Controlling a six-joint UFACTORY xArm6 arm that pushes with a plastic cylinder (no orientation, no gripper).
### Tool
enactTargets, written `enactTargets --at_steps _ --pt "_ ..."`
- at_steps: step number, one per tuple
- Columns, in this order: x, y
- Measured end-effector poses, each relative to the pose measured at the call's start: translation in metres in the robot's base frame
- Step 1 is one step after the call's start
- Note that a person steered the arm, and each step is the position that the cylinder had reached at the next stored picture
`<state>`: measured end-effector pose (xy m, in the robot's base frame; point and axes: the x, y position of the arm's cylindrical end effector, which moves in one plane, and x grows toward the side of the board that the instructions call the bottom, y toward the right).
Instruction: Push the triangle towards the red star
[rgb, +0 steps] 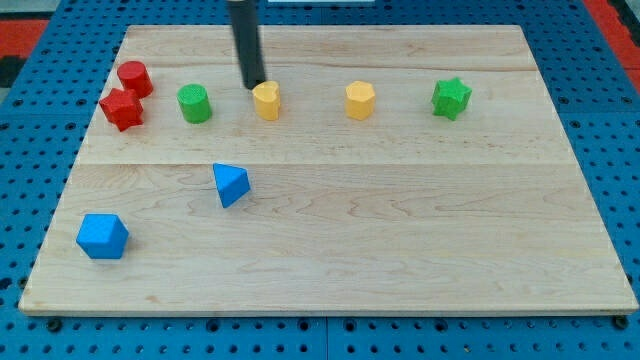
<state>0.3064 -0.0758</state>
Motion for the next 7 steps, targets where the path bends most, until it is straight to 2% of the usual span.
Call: enactTargets --at_steps 1,3,5,6,7 --pt "0.008 -0.008" --pt "0.053 -0.045" --pt "0.162 -0.012" --pt "0.177 -0.017" --pt "0.213 0.004"
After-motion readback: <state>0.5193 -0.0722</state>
